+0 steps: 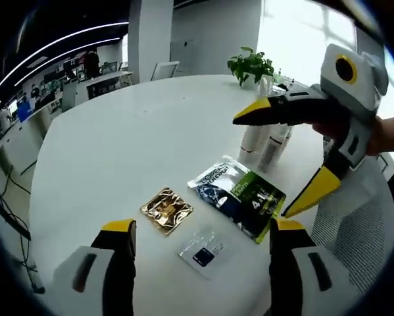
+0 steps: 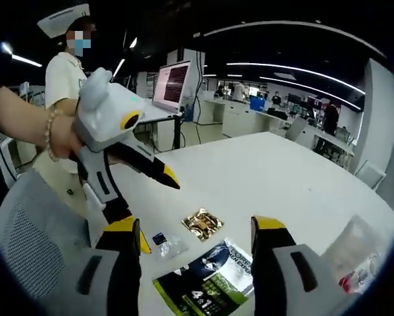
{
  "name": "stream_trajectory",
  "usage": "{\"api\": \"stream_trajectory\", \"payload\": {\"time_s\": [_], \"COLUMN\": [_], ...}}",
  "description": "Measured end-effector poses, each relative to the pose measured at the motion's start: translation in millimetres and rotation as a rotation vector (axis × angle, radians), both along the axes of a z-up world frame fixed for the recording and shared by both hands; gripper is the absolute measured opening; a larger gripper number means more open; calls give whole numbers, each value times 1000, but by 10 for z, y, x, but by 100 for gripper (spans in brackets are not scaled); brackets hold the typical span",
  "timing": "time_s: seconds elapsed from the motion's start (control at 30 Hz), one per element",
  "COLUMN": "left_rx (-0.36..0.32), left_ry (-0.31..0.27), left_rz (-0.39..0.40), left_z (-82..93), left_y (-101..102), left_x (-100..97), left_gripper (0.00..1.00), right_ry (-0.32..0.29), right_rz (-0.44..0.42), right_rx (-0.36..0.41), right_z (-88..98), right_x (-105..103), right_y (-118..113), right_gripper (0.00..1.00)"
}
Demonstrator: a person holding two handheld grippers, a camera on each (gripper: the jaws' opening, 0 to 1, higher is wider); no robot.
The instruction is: Arrange the skincare products in the storage area until every visible bottle or jar stands upright without overlapping.
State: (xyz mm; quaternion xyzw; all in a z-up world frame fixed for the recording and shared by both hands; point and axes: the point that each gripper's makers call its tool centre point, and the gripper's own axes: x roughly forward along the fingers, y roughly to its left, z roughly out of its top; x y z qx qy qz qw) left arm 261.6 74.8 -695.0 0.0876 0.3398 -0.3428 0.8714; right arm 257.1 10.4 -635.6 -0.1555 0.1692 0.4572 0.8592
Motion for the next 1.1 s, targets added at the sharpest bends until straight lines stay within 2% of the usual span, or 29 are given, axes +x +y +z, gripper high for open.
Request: {"api": "stream_trajectory", "payload": {"time_s": [0.13,0.27,0.4,0.47,0.5,0.8,0.97,1.1], "left_rx": [-2,-22,-37,-53,-62,-94,-106,-101], "left_ry": [2,-1,-13,-16,-20,-34,-46,-34], "left_rz": [9,34,65,81,85,106,129,140], "left_z": [40,85,172,232,219,293,304,238], "left_y": [1,48,99,104,112,132,152,180], "left_x": [-133,-235,-358,-413,-425,-646,-715,-760], "left_gripper": [87,91,94,97,98,99,99,99], "right_ry": [21,10,15,41,33,56,67,85], "right_rz": [-17,-30,-75,-120,-140,-249,-301,-334], "right_rx": [64,77,109,135,141,143,155,164], "right_z": [136,250,316,321,338,261,197,113], "right_x": [-150,-297,-403,-434,-444,-516,-537,-549], "right_y": [-71,-187,-406,-545,-634,-1189,-1384,-1491], "right_gripper": [76,80,84,88,89,94,94,94]}}
